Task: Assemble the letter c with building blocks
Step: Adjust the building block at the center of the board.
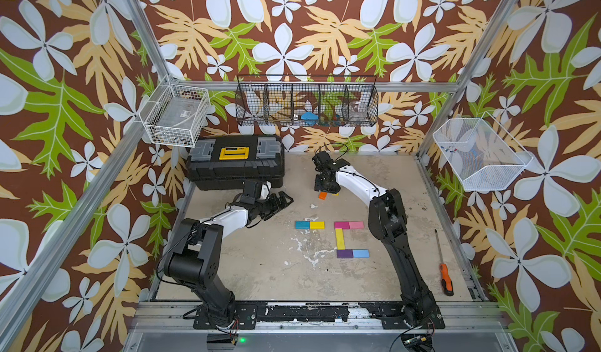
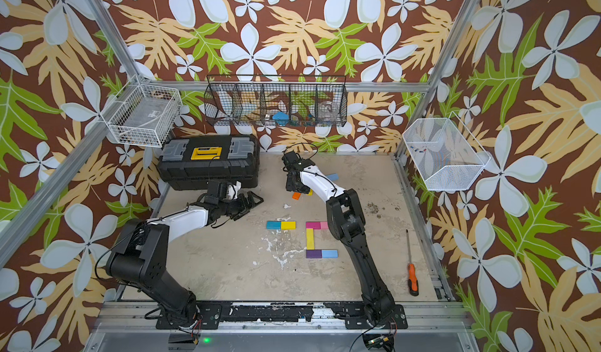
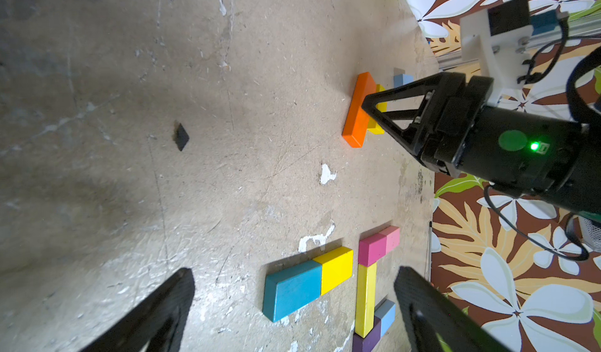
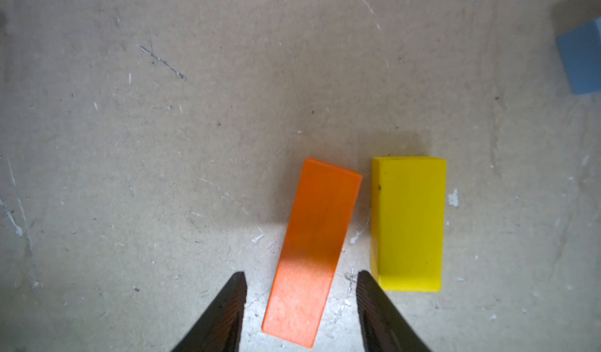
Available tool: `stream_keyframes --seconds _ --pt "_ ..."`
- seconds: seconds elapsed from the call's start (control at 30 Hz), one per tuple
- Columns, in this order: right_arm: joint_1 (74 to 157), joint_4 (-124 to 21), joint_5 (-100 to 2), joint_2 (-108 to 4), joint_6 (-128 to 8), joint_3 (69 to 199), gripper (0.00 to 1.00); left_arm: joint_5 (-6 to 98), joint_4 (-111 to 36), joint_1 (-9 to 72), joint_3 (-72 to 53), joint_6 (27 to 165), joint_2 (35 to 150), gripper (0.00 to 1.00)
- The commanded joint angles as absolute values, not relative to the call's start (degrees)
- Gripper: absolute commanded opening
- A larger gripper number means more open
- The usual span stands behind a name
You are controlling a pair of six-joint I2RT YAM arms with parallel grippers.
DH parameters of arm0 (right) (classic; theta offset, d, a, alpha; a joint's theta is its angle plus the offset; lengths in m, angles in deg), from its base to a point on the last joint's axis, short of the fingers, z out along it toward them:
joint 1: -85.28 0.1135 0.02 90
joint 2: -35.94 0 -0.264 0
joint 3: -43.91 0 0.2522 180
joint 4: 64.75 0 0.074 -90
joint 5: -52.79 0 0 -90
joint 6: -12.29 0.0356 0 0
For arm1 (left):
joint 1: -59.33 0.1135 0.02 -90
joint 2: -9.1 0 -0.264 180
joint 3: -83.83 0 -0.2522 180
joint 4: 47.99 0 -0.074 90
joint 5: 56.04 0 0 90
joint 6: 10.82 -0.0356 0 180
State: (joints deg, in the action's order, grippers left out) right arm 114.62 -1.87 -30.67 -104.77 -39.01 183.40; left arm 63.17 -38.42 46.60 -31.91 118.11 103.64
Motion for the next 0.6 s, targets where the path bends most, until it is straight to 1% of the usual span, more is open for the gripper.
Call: stream_keyframes --seconds 0.0,0.13,0.23,0.37,0.47,0.57 --pt "114.72 0.26 -29.33 -105.08 -40.98 183.87 0.56 64.16 -39.71 46.71 -31.85 118.09 103.67 1.0" --pt "114.72 1.1 -28.75 -103.61 -44.14 181.93 0.56 63.22 -35.74 46.71 -31.15 115.5 103.5 1.0" --pt "114.72 -3.02 -29.24 -99.48 -47.05 175.87 0.57 64.11 -35.02 46.74 -32.44 114.31 102.99 1.0" --pt "114.8 -9.18 -32.27 -95.1 -49.93 168.79 0.57 64.69 -35.28 46.66 -35.47 114.28 101.47 1.0" --pt "114.81 -15.19 -33.72 -91.8 -51.91 162.49 0.6 64.63 -35.55 46.6 -37.37 114.11 99.76 1.0" --pt "114.59 -16.71 -31.52 -90.7 -53.46 160.68 0.62 63.99 -34.79 46.6 -37.68 113.18 98.18 1.0"
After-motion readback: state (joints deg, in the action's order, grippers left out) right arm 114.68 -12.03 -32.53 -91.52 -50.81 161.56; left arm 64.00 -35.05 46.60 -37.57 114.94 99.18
